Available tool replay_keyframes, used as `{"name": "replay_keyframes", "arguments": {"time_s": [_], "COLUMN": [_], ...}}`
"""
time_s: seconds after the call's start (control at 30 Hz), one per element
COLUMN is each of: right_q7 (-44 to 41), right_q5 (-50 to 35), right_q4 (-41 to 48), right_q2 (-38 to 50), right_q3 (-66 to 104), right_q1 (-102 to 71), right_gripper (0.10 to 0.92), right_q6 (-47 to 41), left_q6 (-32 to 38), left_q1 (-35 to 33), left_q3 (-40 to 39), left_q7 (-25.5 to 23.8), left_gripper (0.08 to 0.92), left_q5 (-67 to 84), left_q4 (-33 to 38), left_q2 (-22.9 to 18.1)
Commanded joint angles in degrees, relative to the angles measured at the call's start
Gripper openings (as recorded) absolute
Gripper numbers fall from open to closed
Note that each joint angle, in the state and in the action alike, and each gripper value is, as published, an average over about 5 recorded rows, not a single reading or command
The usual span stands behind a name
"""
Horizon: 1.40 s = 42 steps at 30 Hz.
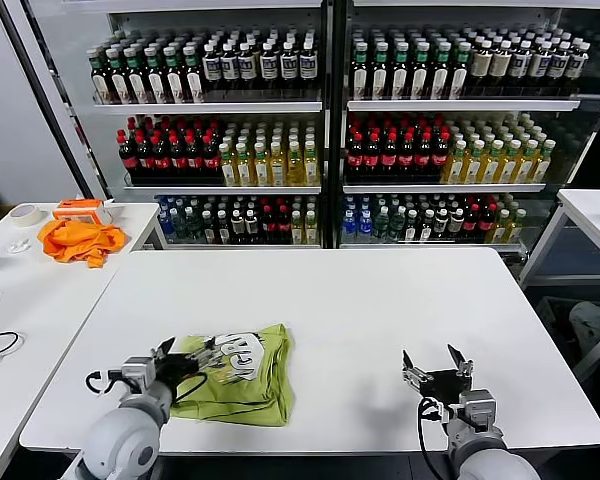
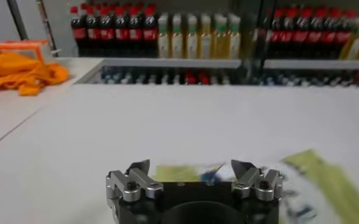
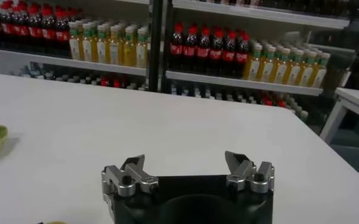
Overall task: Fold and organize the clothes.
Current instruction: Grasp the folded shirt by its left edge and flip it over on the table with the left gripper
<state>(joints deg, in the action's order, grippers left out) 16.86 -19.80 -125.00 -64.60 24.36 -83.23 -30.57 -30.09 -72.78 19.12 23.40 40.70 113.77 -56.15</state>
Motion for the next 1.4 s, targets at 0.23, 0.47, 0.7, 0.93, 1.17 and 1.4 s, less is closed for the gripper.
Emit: {"name": "replay_keyframes", "arguments": {"time_s": [0.23,0.47,0.7,0.93,1.17,1.4], "right_q7": [-0.28,-0.28,-0.25,-0.22,-0.23,-0.27], "right_q5": [-0.03,-0.03,0.03,0.12,0.09,-0.02], "right_q4": [0.39,0.37,0.17,-0.10,-0.34,-0.31], "right_q2": [0.36,0.37,0.27,0.16,0.39,0.85], "right_q3": [0.41,0.57,0.76,0.87,0.77,0.75], "right_q1": [-0.36,-0.37,-0.62,-0.77,-0.63,-0.06], "right_gripper": [0.823,0.823,0.823,0.823,0.823,0.823], "right_q6": [0.55,0.55,0.53,0.52,0.52,0.55], "left_q6": [4.24,4.44,5.27,5.43,3.21,-3.09], "left_q1": [-3.04,-4.07,-4.38,-5.37,-4.58,-3.73], "left_q3": [-0.78,-0.01,-0.31,1.07,4.26,21.90], "left_q7": [-1.77,-1.30,-1.86,-1.82,-1.24,0.73], "left_gripper": [0.823,0.820,0.681,0.482,0.274,0.108], "left_q5": [-8.69,-3.23,1.38,3.58,1.86,8.80], "left_q4": [-4.96,-4.52,-3.59,-3.71,-0.76,4.21], "left_q2": [-0.90,-0.33,-1.52,-3.71,-2.73,10.53]}}
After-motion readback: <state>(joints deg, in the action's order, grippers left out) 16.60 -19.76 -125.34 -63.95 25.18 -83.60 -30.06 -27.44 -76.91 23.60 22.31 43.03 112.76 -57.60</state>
